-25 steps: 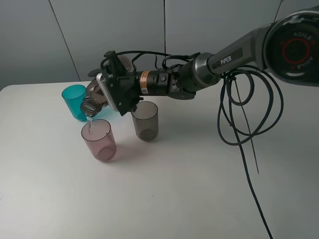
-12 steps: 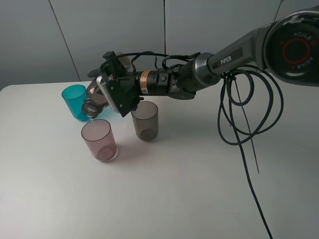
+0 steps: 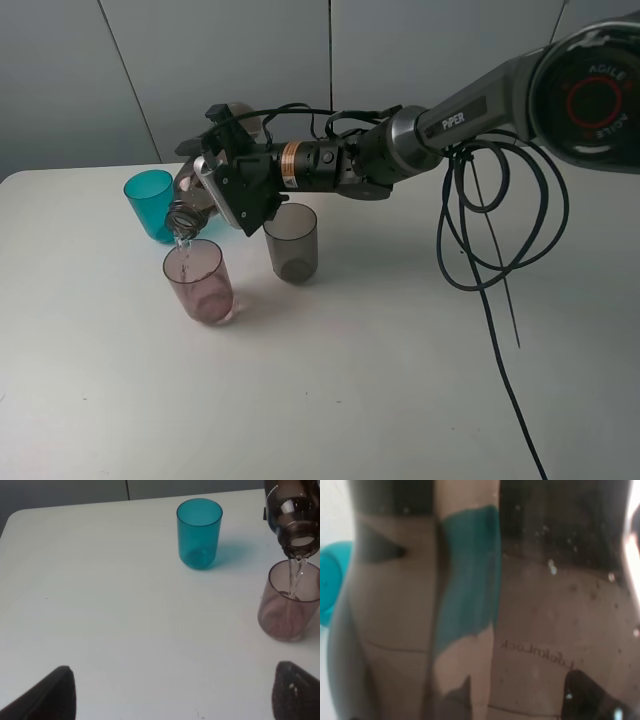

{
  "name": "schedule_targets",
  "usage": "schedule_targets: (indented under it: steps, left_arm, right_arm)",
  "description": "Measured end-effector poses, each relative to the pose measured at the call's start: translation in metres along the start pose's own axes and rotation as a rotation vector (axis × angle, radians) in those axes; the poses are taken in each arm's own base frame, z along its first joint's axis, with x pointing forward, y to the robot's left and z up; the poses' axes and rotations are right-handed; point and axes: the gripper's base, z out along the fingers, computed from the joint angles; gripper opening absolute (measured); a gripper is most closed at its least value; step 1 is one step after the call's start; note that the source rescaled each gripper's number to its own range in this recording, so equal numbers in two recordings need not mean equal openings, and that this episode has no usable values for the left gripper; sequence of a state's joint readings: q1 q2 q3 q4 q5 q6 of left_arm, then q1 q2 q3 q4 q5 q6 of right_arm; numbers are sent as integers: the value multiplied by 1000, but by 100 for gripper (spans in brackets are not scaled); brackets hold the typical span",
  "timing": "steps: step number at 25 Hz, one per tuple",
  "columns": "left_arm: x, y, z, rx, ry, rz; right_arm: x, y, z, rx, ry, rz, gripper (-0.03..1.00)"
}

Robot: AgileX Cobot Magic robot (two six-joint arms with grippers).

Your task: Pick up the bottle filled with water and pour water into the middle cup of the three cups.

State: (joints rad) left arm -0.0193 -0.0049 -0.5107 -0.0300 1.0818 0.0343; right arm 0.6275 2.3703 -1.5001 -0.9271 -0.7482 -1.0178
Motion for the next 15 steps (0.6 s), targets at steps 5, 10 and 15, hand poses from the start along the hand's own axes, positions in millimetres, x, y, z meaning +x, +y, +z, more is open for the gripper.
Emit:
schedule_targets:
  steps: [5, 10, 15]
  left_arm:
    - [0, 0, 0, 0, 0, 0]
    - [0, 0, 0, 0, 0, 0]
    - [0, 0, 0, 0, 0, 0]
  right_arm:
    - [0, 0, 0, 3, 3, -39, 0]
    - [1, -1, 0, 9, 15, -75, 0]
    - [2, -1, 0, 10, 18, -108, 0]
